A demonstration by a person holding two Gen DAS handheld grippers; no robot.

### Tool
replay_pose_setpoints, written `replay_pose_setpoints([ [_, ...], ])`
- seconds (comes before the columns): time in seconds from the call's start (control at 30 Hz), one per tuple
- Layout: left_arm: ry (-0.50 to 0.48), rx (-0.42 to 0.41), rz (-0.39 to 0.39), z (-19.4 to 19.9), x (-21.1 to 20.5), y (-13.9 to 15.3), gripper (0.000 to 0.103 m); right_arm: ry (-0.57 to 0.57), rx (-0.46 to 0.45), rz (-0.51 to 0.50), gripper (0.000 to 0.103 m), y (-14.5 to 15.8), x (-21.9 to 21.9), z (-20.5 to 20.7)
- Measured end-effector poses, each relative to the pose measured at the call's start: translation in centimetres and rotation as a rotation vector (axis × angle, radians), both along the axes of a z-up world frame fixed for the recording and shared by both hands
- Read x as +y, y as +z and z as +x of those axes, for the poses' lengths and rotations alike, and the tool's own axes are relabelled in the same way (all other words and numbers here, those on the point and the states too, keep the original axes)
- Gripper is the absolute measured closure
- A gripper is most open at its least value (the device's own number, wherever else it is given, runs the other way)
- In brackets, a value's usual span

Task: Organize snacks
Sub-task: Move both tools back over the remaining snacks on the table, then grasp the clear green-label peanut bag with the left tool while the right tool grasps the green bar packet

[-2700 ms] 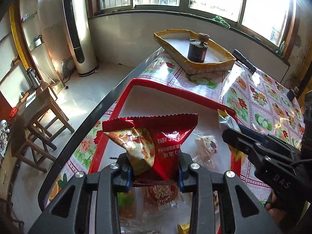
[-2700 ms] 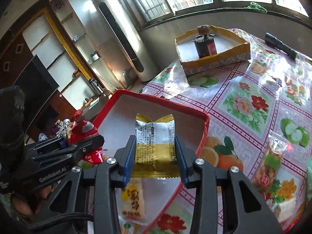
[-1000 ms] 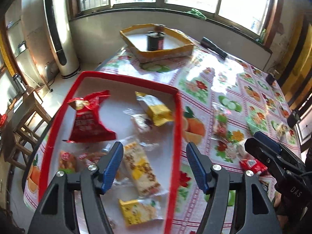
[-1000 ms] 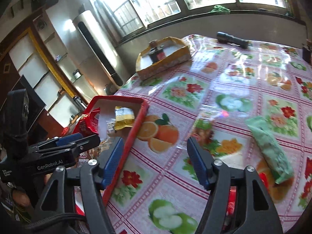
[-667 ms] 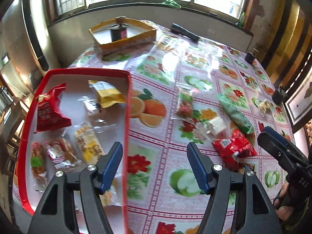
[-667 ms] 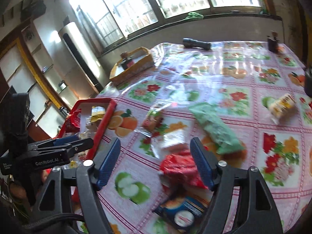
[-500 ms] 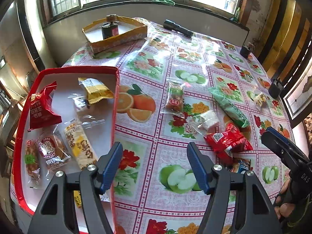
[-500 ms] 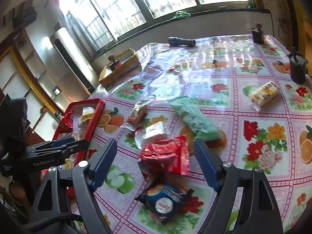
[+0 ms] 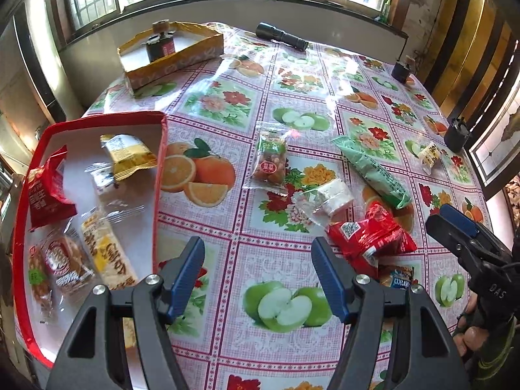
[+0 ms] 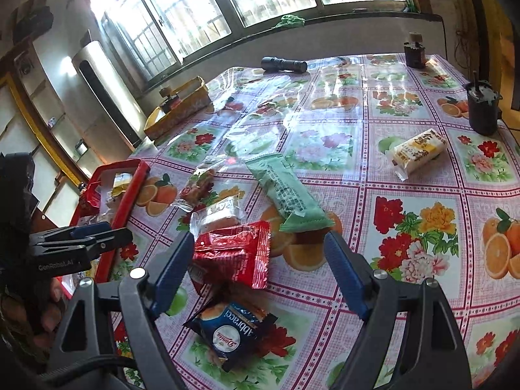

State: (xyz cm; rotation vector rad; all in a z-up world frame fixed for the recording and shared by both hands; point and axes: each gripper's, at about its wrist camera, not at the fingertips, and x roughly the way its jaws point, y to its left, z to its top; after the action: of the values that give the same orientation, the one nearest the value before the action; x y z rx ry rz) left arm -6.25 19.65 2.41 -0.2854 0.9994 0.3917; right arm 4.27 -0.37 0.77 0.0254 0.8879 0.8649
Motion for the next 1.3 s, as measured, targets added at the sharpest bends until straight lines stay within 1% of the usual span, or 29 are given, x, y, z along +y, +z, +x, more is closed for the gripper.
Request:
replay_pose_setpoints([
  [0.17, -0.014, 0.008, -0.017, 3.3, 1.1, -0.4, 0.035, 0.011, -0.010, -0.050, 0.023, -0.9, 1.6, 2.2],
  [0.23, -0.009, 0.018, -0.025, 4.8, 1.7, -0.7, 0.035, 0.022, -0.023, -0.077, 0.030, -1.2, 2.4, 3.1],
  [0.27, -0.016, 0.023, -0.023, 5.8, 2.0, -0.9, 0.035, 0.027, -0.031, -0.092, 0.039, -1.3, 2.9, 3.5],
  [0.3, -0.012, 0.038, -0.016, 6.6, 2.2, -1.3, 0.035, 0.031, -0.035, -0.107, 0.041, -1.5, 3.3, 4.0],
  [0.4, 0.001, 0.078, -0.014, 8.7, 2.9, -2.5, 0.035, 0.062, -0.034, -0.145, 0.041, -2.1, 4.6, 4.9],
  [0.47, 0.017, 0.103, -0.008, 9.6, 3.5, -3.4, 0.035, 0.080, -0.038, -0.175, 0.041, -2.6, 5.4, 5.2],
  [0.6, 0.018, 0.149, -0.010, 10.7, 4.0, -5.2, 0.035, 0.106, -0.034, -0.200, 0.041, -3.4, 6.3, 5.7],
  [0.73, 0.001, 0.151, 0.043, 11.2, 3.4, -5.5, 0.034, 0.120, -0.046, -0.236, 0.042, -4.0, 7.0, 5.9],
  [0.83, -0.015, 0.143, 0.068, 11.6, 3.0, -5.7, 0.034, 0.119, -0.077, -0.266, 0.048, -4.1, 7.3, 5.7],
  [0.9, -0.033, 0.118, 0.069, 11.5, 2.6, -5.7, 0.043, 0.114, -0.090, -0.279, 0.057, -4.1, 7.3, 5.8],
  [0.93, -0.045, 0.109, 0.062, 11.6, 2.6, -5.7, 0.055, 0.115, -0.092, -0.281, 0.059, -4.0, 7.3, 5.8],
  [0.97, -0.052, 0.106, 0.061, 11.7, 2.5, -5.6, 0.063, 0.112, -0.098, -0.286, 0.064, -4.0, 7.2, 5.8],
  [1.03, -0.069, 0.099, 0.057, 11.8, 2.1, -5.6, 0.070, 0.109, -0.102, -0.290, 0.068, -4.0, 7.1, 5.8],
  [1.13, -0.069, 0.091, 0.064, 11.8, 2.0, -5.5, 0.071, 0.097, -0.088, -0.278, 0.070, -3.9, 6.7, 5.8],
  [1.23, -0.072, 0.079, 0.043, 11.4, 2.1, -5.4, 0.071, 0.075, -0.078, -0.245, 0.071, -3.3, 5.6, 5.6],
  [1.3, -0.071, 0.070, 0.027, 10.7, 2.1, -5.2, 0.071, 0.062, -0.058, -0.205, 0.071, -2.8, 4.7, 5.5],
])
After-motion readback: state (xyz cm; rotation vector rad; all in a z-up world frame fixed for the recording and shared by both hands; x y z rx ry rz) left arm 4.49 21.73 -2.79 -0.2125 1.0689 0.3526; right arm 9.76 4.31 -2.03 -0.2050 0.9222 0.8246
